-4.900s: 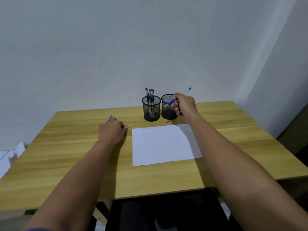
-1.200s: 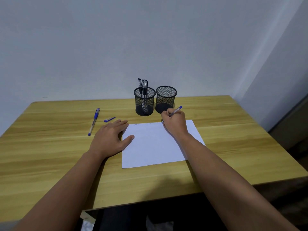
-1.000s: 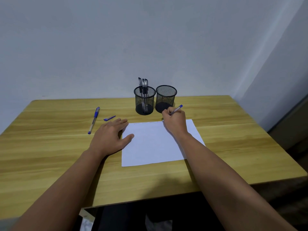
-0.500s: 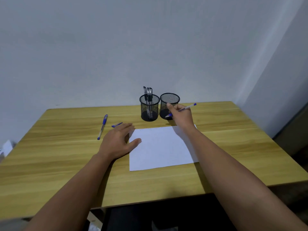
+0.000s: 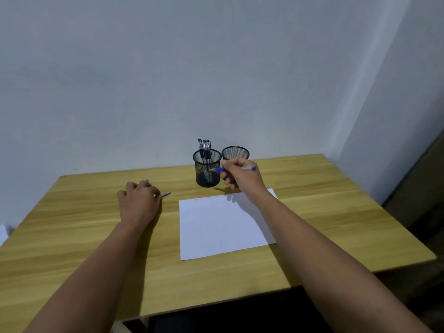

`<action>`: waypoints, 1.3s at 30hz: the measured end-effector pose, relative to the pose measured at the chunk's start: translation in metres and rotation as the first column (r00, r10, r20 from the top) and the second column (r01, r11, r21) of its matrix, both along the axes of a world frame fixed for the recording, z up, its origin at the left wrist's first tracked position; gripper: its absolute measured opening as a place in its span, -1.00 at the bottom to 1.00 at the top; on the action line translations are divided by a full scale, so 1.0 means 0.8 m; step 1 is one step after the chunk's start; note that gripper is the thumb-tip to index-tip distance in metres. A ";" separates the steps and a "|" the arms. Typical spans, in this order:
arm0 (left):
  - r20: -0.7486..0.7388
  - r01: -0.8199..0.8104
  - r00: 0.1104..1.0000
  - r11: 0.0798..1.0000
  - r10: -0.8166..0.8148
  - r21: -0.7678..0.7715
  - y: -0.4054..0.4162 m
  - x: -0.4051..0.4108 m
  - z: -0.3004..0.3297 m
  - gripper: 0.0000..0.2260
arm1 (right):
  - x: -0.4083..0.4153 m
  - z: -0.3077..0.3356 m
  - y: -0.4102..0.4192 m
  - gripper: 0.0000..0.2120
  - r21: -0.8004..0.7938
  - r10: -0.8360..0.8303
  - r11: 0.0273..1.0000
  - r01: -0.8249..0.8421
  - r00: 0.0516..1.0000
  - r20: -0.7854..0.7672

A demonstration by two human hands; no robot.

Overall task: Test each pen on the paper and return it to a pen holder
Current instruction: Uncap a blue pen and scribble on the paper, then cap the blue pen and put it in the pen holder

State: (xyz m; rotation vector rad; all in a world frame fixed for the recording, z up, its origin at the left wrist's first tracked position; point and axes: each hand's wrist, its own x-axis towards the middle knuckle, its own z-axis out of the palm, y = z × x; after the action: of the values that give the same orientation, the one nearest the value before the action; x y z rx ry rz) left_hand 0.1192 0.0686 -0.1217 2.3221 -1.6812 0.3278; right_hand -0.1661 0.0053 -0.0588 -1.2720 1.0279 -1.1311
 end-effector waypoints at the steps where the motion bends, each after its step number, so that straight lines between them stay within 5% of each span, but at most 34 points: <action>1: 0.000 0.006 1.000 1.000 -0.006 -0.022 0.001 0.000 0.001 -0.84 | 0.000 -0.001 0.002 -0.84 0.002 0.005 1.000 -0.005 1.000 -0.013; 5: -0.218 0.082 0.970 0.991 -0.103 -0.104 0.002 -0.004 0.011 -0.91 | -0.004 -0.003 0.005 -0.82 0.053 0.054 0.997 -0.053 0.998 -0.020; 7: -0.469 0.155 0.855 0.972 -0.220 -0.174 0.001 -0.011 0.020 -0.98 | -0.006 -0.006 0.006 -0.87 0.039 0.061 0.997 -0.060 0.998 -0.019; 10: -0.610 0.230 0.710 0.934 -0.353 -0.273 -0.002 -0.028 0.038 -0.98 | -0.006 -0.009 0.009 -0.91 -0.001 0.071 0.997 -0.071 0.997 -0.022; 21: -0.700 0.336 0.569 0.899 -0.432 -0.282 -0.012 -0.051 0.055 -0.93 | -0.008 -0.010 0.017 -0.96 -0.014 0.105 0.994 -0.106 0.993 -0.056; 33: -0.718 0.385 0.546 0.891 -0.432 -0.243 -0.009 -0.073 0.066 -0.94 | -0.011 -0.018 0.021 -0.84 0.030 0.134 0.991 -0.133 0.990 -0.032; 37: -0.827 0.292 0.390 0.906 -0.404 -0.305 -0.012 -0.081 0.075 -0.91 | -0.016 -0.017 0.021 -0.83 0.079 0.181 0.980 -0.184 0.983 0.039; 39: -0.866 0.235 0.331 0.922 -0.374 -0.308 -0.015 -0.085 0.080 -0.90 | -0.019 -0.022 0.019 -0.83 0.063 0.202 0.978 -0.199 0.978 -0.047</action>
State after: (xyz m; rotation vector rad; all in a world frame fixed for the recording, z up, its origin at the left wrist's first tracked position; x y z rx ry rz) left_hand 0.0513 0.0569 -0.0578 1.4430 -1.3166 -0.8069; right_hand -0.1811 0.0205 -0.0760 -1.3336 0.9411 -0.9117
